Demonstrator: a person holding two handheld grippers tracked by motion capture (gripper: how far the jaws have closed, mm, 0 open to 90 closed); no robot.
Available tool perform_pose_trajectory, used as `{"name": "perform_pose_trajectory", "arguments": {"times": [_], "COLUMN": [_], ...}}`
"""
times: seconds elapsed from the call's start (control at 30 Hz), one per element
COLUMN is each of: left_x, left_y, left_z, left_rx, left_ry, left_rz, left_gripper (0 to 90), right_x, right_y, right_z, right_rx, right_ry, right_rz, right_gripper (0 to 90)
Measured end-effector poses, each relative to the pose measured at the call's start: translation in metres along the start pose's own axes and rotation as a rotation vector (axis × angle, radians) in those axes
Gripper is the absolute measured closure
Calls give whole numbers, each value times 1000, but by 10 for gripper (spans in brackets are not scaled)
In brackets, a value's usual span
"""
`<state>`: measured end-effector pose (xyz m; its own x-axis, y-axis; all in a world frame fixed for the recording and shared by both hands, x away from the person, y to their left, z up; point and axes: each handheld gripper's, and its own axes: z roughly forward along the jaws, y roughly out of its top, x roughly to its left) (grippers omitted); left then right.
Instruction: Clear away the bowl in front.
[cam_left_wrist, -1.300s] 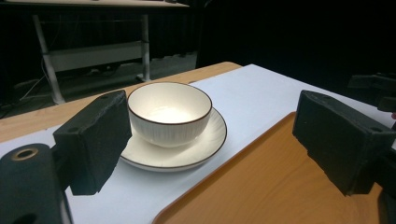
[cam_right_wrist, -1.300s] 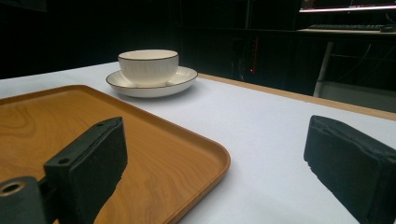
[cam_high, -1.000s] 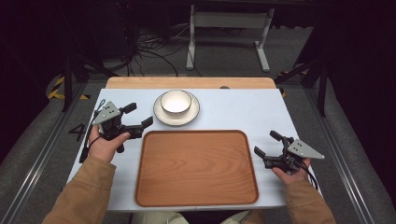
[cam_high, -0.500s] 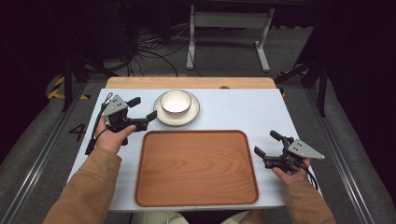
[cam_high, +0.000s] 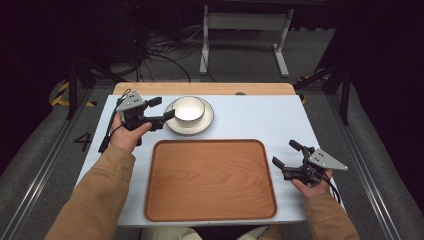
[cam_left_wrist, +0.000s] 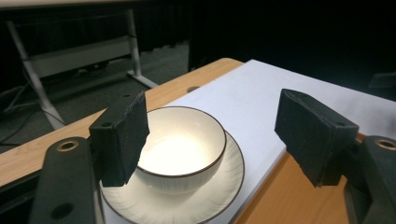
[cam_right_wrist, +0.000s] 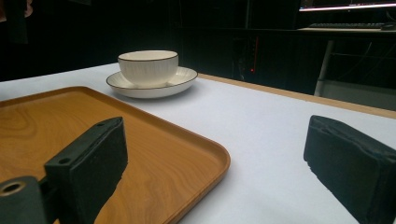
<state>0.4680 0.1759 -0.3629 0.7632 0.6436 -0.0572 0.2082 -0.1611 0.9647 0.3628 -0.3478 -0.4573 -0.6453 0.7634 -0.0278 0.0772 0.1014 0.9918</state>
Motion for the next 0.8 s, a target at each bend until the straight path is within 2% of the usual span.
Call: {"name": "perform_pose_trajectory", "arguments": {"times": [0.07,0.1,0.13,0.23,0.3,0.37,0.43,0.57,0.77,0.8], "left_x": [1,1,1,2,7,12,17,25,25,25], "left_y": [3,5,5,5,5,4,4,3,5,5], "left_z": [5,8,10,18,24,30,35,46,62,65], "left_rx": [4,13,22,43,48,65,78,89,132,143], "left_ry": [-11,11,28,96,129,149,161,179,192,196], "left_rz": [-5,-5,-3,31,-3,-15,-16,-58,-92,-87], "left_gripper": [233,233,178,157,162,164,181,219,245,248], "right_x": [0,0,0,0,0,0,0,0,0,0], "right_y": [0,0,0,0,0,0,0,0,0,0], "right_z": [0,0,0,0,0,0,0,0,0,0], "right_rx": [0,0,0,0,0,-1,-2,-4,-4,-5], "right_ry": [0,1,2,2,2,2,0,0,1,0], "right_rz": [2,3,5,5,5,5,5,6,8,8], "right_gripper": [71,71,71,71,71,71,71,71,72,73]}}
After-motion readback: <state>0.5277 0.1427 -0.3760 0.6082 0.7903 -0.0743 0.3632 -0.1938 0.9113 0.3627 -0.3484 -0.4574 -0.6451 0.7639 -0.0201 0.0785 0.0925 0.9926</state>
